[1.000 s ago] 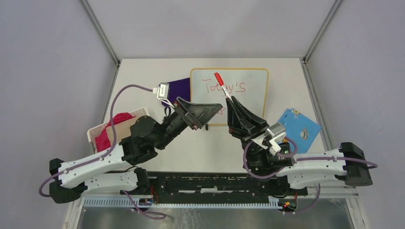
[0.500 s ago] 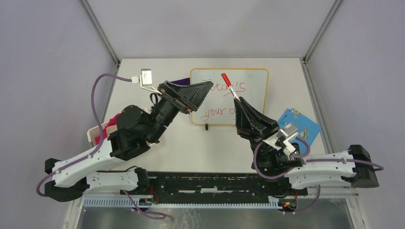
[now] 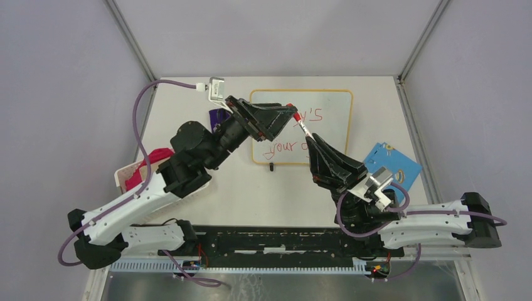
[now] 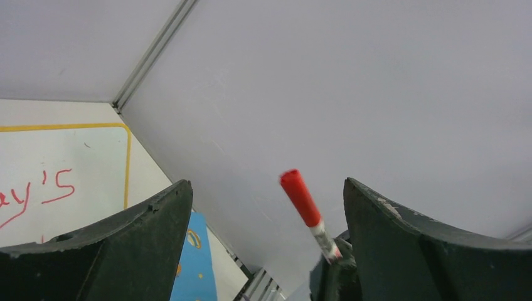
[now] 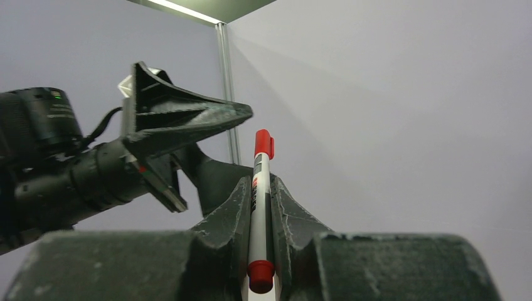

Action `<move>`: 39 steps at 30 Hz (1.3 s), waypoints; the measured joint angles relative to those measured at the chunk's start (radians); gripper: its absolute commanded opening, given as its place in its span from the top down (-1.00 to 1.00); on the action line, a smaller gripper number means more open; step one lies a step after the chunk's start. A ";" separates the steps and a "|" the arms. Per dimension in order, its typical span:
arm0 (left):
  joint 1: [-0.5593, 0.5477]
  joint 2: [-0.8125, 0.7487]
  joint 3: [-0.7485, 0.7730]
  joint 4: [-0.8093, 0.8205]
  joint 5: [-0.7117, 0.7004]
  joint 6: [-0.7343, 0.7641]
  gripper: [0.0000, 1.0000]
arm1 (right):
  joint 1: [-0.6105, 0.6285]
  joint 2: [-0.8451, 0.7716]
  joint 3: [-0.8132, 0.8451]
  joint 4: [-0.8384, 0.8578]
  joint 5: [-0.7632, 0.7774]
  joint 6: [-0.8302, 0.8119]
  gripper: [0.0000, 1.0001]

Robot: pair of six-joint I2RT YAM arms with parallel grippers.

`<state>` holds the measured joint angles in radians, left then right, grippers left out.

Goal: Write a sentence on the whiteboard
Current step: Close the whiteboard marker at the center of the board.

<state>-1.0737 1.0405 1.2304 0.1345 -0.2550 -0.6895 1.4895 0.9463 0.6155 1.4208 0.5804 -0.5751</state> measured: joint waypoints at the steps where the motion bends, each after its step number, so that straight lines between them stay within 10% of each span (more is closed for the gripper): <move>1: 0.033 0.010 -0.003 0.008 0.039 -0.016 -0.88 | 0.000 0.000 0.000 -0.003 -0.004 0.003 1.00; 14: 0.190 0.053 -0.089 0.230 0.373 -0.200 -0.47 | -0.001 -0.038 -0.012 -0.042 -0.005 0.006 1.00; 39: 0.191 0.089 -0.093 0.320 0.460 -0.248 0.25 | -0.001 -0.024 -0.012 -0.061 -0.005 0.014 1.00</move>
<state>-0.8829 1.1294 1.1370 0.4545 0.2047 -0.9379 1.4883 0.9222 0.6033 1.3598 0.5751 -0.5606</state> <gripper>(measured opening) 0.421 0.177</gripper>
